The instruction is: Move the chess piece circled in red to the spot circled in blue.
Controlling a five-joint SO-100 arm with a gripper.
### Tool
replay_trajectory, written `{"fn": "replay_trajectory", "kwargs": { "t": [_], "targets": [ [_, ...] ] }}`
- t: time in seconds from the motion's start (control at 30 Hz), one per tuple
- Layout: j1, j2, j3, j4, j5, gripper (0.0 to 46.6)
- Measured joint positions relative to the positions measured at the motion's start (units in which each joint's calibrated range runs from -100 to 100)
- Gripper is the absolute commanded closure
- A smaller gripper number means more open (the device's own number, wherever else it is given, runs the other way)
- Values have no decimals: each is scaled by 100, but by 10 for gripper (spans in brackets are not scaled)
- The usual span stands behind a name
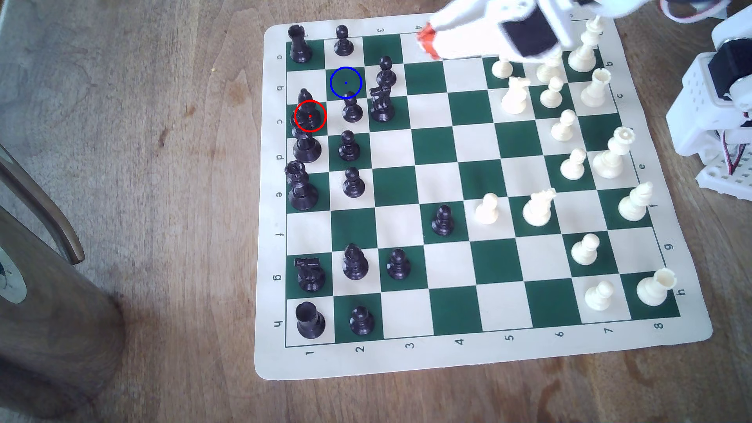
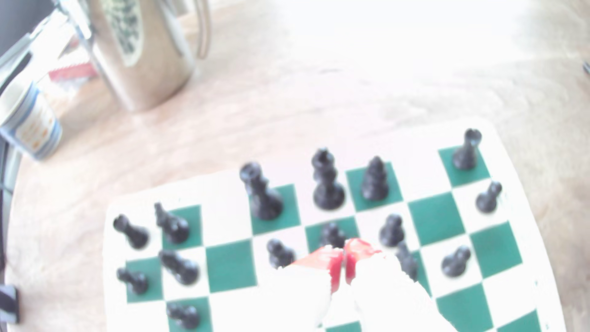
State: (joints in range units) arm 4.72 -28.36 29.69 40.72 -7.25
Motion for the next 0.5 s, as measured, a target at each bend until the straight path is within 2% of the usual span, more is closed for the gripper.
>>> {"fn": "replay_trajectory", "kwargs": {
  "t": [0.03, 0.1, 0.13, 0.27, 0.5],
  "targets": [
    [15, 444, -587, 311, -83, 446],
    [7, 1341, -1699, 773, -244, 343],
    [66, 1801, -2232, 916, -347, 330],
    [383, 2966, -3335, 892, -650, 366],
    [435, 4256, -4718, 1179, -767, 383]
  ]
}}
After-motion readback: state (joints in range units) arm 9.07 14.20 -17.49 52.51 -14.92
